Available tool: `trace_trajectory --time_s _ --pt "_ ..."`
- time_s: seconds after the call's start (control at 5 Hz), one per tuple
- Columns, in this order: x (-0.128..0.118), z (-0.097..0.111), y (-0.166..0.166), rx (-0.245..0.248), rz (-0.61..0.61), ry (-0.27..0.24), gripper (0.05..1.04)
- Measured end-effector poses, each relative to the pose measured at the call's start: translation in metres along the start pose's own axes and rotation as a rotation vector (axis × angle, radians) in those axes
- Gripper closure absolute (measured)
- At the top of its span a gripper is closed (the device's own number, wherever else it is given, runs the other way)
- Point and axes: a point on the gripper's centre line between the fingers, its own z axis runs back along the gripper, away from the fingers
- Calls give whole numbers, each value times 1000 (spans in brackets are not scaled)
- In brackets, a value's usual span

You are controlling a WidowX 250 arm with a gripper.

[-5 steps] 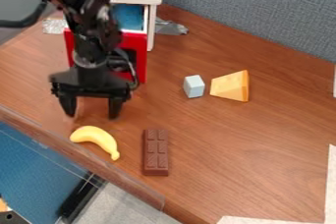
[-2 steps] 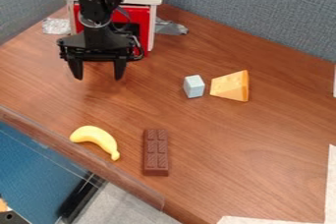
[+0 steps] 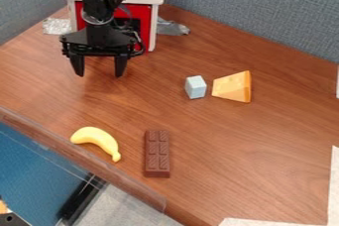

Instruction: Close the drawer

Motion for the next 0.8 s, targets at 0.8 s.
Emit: trace_trajectory --time_s 0.8 --pt "-16 56 11 -112 35 19 84"
